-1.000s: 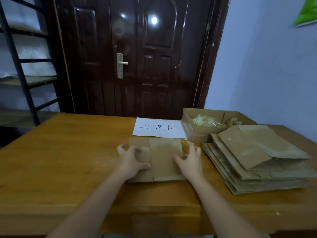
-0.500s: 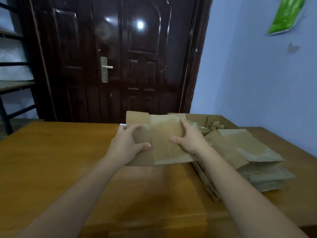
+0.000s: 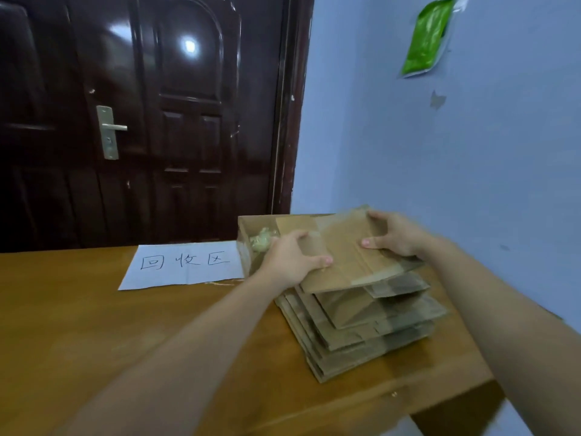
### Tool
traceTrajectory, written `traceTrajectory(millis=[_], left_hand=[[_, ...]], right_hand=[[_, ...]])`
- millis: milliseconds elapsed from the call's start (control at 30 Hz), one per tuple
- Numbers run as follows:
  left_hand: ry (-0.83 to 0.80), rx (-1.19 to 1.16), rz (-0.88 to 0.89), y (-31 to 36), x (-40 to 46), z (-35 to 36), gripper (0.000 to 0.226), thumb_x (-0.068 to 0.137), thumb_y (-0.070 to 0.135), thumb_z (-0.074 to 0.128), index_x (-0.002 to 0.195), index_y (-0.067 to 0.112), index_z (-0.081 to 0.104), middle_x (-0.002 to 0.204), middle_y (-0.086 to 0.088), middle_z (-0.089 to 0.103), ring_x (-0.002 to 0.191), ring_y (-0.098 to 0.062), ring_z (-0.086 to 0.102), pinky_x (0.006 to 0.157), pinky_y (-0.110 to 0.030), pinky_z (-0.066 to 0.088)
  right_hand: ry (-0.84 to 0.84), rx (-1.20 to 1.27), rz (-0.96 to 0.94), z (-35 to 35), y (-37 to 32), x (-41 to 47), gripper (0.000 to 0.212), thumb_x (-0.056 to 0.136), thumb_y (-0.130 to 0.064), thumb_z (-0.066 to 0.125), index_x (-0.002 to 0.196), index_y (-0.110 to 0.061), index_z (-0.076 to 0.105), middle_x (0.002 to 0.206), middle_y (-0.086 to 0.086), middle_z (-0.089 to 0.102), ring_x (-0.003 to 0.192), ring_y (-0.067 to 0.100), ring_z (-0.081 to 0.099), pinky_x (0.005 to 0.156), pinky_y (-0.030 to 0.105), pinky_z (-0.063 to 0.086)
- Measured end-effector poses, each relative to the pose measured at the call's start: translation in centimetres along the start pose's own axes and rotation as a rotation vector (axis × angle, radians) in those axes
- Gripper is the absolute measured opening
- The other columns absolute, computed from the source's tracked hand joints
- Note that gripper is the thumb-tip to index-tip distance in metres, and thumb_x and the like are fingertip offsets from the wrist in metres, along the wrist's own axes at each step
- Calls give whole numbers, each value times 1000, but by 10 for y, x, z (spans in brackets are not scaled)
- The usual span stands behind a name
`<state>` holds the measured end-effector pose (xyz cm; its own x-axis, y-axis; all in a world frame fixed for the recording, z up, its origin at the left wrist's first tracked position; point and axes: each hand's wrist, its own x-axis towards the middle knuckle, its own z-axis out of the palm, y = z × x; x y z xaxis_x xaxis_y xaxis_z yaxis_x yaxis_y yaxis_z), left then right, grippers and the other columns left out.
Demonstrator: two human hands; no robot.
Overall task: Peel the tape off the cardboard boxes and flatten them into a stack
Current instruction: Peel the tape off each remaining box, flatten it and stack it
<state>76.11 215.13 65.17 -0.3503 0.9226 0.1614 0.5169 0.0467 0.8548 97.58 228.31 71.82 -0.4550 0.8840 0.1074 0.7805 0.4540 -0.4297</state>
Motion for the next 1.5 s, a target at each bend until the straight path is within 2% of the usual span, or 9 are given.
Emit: traceTrajectory(millis=[233, 467, 700, 867, 1067, 1167, 1233, 1333, 1500], left_hand=[[-95, 81, -26, -1, 6, 55, 97, 75, 61, 84, 155, 33, 37, 125, 1, 33, 125, -33, 52, 108, -45, 46], [-133, 366, 52, -39, -4, 78, 69, 98, 65, 51, 159, 43, 27, 138, -6, 39, 120, -38, 57, 97, -45, 49], [-135, 638, 100, -51, 3, 77, 63, 97, 77, 30, 153, 51, 36, 146, -8, 50, 120, -33, 60, 100, -44, 48], [-132, 919, 252, -53, 7, 73, 60, 100, 72, 20, 146, 45, 45, 110, -1, 65, 102, -25, 61, 82, -41, 53], [-78, 1075, 427, -31, 24, 84, 78, 95, 78, 25, 121, 20, 71, 137, -8, 50, 123, -25, 46, 102, -43, 38], [-221, 923, 394, -33, 28, 95, 96, 89, 86, 25, 144, 12, 52, 152, -7, 44, 138, -25, 41, 115, -41, 34], [-332, 830, 347, -45, 27, 98, 112, 83, 93, 15, 160, 14, 30, 167, -5, 25, 154, -23, 19, 126, -41, 16], [-392, 785, 348, -57, 29, 99, 121, 73, 102, 3, 165, 23, 12, 173, 0, 3, 158, -16, -4, 127, -39, -2], [-427, 872, 350, -58, 32, 104, 131, 65, 107, 1, 165, 23, 2, 172, 0, -7, 158, -18, -10, 127, -41, -3]], right_hand=[[-55, 8, 85, 15, 66, 1, 96, 84, -51, 78, 161, -25, 27, 162, 5, 35, 146, 29, 37, 114, 40, 32], [-134, 68, 108, 55, 102, -7, 96, 85, -54, 75, 161, -28, 24, 163, 3, 33, 146, 27, 36, 118, 42, 33], [-162, 25, 116, 84, 122, -3, 68, 92, -61, 61, 152, -32, 46, 153, 11, 39, 144, 36, 34, 120, 53, 30], [-185, -7, 91, 85, 128, 2, 74, 91, -70, 56, 152, -31, 46, 158, 5, 40, 148, 32, 30, 120, 54, 28], [-234, -156, 59, 83, 121, 6, 68, 99, -66, 44, 154, -26, 43, 156, 7, 45, 142, 32, 38, 117, 51, 34], [-249, -257, 53, 82, 114, 5, 66, 100, -65, 41, 153, -25, 43, 155, 12, 41, 139, 33, 39, 113, 50, 36], [-264, -313, 24, 83, 107, 5, 67, 103, -60, 39, 156, -20, 37, 163, 12, 29, 145, 34, 31, 116, 51, 32], [-289, -311, -25, 86, 102, 1, 64, 108, -51, 35, 161, -18, 25, 170, 4, 13, 152, 30, 22, 122, 44, 25], [-309, -357, -39, 89, 96, -9, 56, 112, -41, 25, 163, -21, 18, 171, 11, 4, 157, 27, 4, 126, 42, 14]])
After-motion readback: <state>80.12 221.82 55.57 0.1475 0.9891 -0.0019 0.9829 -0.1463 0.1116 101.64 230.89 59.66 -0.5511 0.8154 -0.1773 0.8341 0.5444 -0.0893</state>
